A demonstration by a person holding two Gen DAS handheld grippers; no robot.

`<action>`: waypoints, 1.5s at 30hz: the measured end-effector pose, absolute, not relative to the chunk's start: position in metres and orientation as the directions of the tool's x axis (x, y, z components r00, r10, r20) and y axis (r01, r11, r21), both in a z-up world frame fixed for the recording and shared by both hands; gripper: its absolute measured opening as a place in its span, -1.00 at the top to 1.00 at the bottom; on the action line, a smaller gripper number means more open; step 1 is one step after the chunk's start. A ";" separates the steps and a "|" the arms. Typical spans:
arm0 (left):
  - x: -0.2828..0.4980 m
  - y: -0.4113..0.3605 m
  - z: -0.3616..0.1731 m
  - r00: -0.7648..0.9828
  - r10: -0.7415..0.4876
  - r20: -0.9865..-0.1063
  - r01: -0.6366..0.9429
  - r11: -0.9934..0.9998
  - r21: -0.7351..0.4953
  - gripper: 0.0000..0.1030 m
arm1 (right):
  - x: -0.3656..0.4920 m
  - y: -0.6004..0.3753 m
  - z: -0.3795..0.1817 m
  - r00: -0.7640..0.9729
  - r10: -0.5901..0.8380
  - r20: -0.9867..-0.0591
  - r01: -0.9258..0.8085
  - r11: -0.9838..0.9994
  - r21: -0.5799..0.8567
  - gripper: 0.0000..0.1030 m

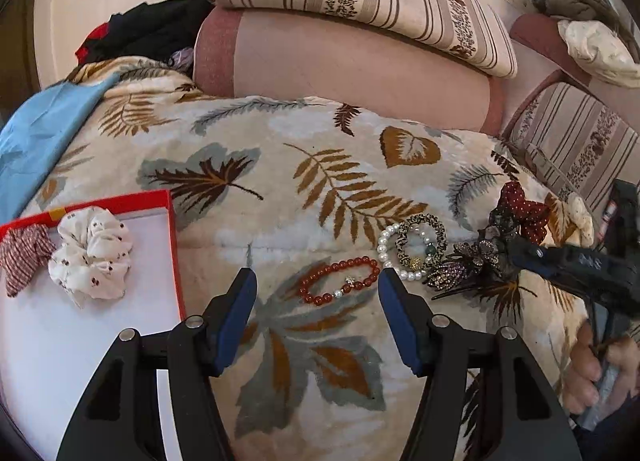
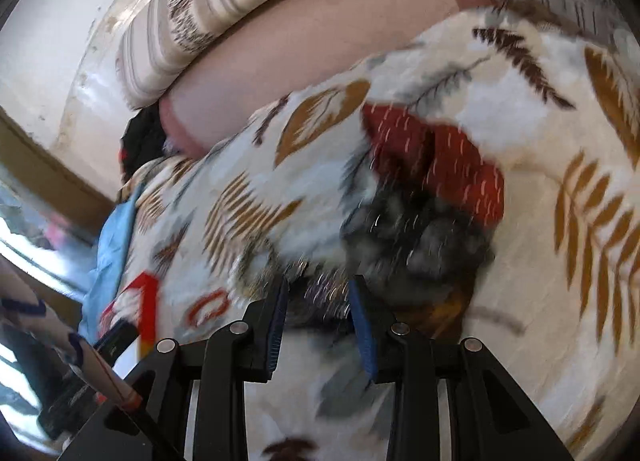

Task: Organize jewelry
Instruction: 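Move the right gripper to the black claw clip and grasp it, then lift the black claw clip with the right gripper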

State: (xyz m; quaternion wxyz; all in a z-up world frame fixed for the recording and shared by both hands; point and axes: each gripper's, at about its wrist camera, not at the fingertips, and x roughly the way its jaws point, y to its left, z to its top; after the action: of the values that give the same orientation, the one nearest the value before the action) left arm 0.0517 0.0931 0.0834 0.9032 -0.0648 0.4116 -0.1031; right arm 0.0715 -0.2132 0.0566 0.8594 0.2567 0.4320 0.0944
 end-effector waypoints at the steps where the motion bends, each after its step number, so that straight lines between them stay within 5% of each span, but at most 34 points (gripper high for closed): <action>1: 0.052 0.092 0.081 0.638 -0.239 -0.732 0.132 0.971 -0.201 -0.21 | 0.078 -0.215 0.053 0.601 0.408 -0.687 0.052 0.837 0.544 0.31; 7: 0.055 0.090 0.076 0.634 -0.237 -0.737 0.147 0.972 -0.185 -0.21 | 0.091 -0.223 0.027 0.549 0.449 -0.705 0.108 0.798 0.593 0.27; 14: 0.060 0.094 0.074 0.626 -0.240 -0.742 0.145 0.971 -0.191 -0.21 | 0.062 -0.196 0.013 0.345 0.704 -0.621 0.067 0.642 0.764 0.14; 17: 0.062 0.098 0.074 0.625 -0.243 -0.742 0.137 0.970 -0.201 -0.21 | 0.058 -0.195 0.031 0.408 0.652 -0.639 0.022 0.693 0.721 0.13; 20: 0.064 0.101 0.072 0.625 -0.238 -0.743 0.127 0.971 -0.204 -0.21 | 0.056 -0.193 0.042 0.448 0.606 -0.657 -0.027 0.744 0.668 -0.21; 34: 0.066 0.106 0.071 0.619 -0.246 -0.746 0.107 0.967 -0.231 -0.21 | 0.056 -0.178 0.010 0.310 0.671 -0.674 0.076 0.689 0.721 -0.26; 41: 0.069 0.103 0.069 0.608 -0.250 -0.754 0.118 0.967 -0.225 -0.21 | 0.040 -0.152 0.067 0.519 0.390 -0.761 -0.101 0.912 0.399 -0.26; 45: 0.070 0.105 0.067 0.607 -0.249 -0.755 0.106 0.967 -0.233 -0.21 | 0.040 -0.136 0.075 0.559 0.386 -0.734 -0.233 0.922 0.308 -0.44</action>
State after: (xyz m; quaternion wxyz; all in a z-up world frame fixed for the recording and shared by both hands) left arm 0.0700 0.1047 0.0670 0.8925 -0.0825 0.4320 -0.0995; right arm 0.0395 -0.1358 0.0750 0.8784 0.0879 0.4355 0.1762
